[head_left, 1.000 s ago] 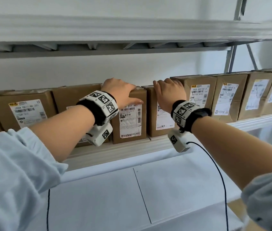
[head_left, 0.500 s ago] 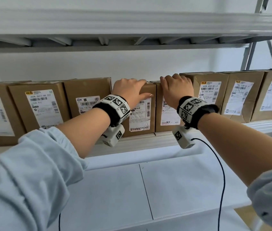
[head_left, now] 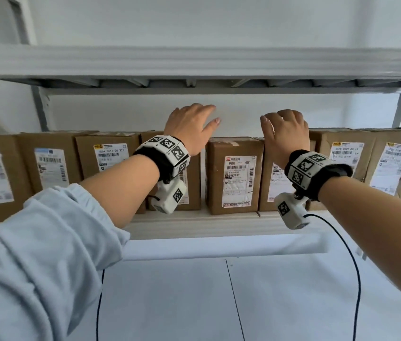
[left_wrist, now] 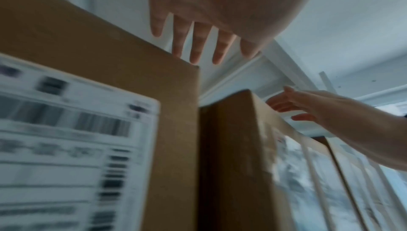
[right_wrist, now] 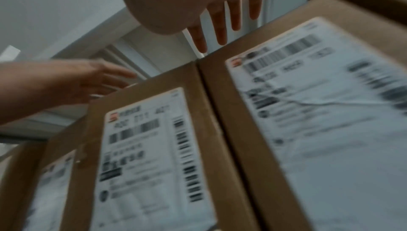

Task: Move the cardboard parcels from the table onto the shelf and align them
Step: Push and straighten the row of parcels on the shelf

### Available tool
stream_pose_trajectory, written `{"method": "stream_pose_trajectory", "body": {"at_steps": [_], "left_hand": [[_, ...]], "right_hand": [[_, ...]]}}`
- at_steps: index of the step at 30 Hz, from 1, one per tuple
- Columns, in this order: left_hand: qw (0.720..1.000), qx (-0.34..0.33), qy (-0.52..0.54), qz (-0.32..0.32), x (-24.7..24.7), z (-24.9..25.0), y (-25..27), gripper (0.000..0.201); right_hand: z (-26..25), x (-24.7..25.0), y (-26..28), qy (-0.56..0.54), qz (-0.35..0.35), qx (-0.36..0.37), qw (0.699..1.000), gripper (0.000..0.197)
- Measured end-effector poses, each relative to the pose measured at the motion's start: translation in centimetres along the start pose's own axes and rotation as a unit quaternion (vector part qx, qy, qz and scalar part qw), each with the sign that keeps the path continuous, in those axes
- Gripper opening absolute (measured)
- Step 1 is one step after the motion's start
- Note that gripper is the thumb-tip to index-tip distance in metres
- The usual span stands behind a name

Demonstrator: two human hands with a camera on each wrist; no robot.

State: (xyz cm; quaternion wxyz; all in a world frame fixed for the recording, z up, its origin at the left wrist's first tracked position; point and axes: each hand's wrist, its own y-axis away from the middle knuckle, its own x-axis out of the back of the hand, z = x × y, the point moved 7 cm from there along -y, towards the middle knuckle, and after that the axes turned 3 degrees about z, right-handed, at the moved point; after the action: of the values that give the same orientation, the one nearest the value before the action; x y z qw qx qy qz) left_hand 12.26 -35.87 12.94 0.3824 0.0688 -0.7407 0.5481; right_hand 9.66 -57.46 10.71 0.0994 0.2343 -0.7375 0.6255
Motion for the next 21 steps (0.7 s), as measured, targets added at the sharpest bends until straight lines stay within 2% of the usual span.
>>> {"method": "stream_pose_trajectory", "body": {"at_steps": [3,5,8,11,13,16,19,21], "left_hand": [[0.994,0.066,-0.035,-0.075,-1.0,-4.2,0.4,0.063],[0.986,0.087,-0.047,-0.135,-1.8,-5.7,0.8,0.081],[0.973,0.086,-0.064,-0.204,-2.4,-6.4,0.8,0.107],[0.961,0.064,-0.108,-0.245,-2.5,-6.5,0.5,0.114],[0.962,0.043,-0.114,-0.243,-2.0,-6.4,0.2,0.108],[0.971,0.037,-0.064,-0.226,-1.3,-6.6,0.4,0.095],[0.972,0.040,-0.025,-0.231,-1.2,-6.7,1.6,0.097],[0.973,0.027,-0.036,-0.227,-0.9,-6.2,1.9,0.098]], "right_hand": [[-3.9,-1.2,0.0,0.005,-0.032,0.048,0.998,0.046],[-6.1,-2.2,0.2,0.015,-0.066,0.083,0.994,0.047],[-7.6,-3.6,0.7,0.030,-0.112,0.093,0.989,0.050],[-7.8,-5.0,1.6,0.038,-0.154,0.086,0.984,0.054],[-7.7,-5.1,1.8,0.025,-0.155,0.074,0.985,0.052],[-7.7,-5.2,1.8,0.026,-0.155,0.074,0.985,0.053],[-7.7,-5.3,1.9,0.033,-0.150,0.076,0.985,0.053],[-7.8,-5.3,2.0,0.038,-0.147,0.075,0.986,0.053]]}}
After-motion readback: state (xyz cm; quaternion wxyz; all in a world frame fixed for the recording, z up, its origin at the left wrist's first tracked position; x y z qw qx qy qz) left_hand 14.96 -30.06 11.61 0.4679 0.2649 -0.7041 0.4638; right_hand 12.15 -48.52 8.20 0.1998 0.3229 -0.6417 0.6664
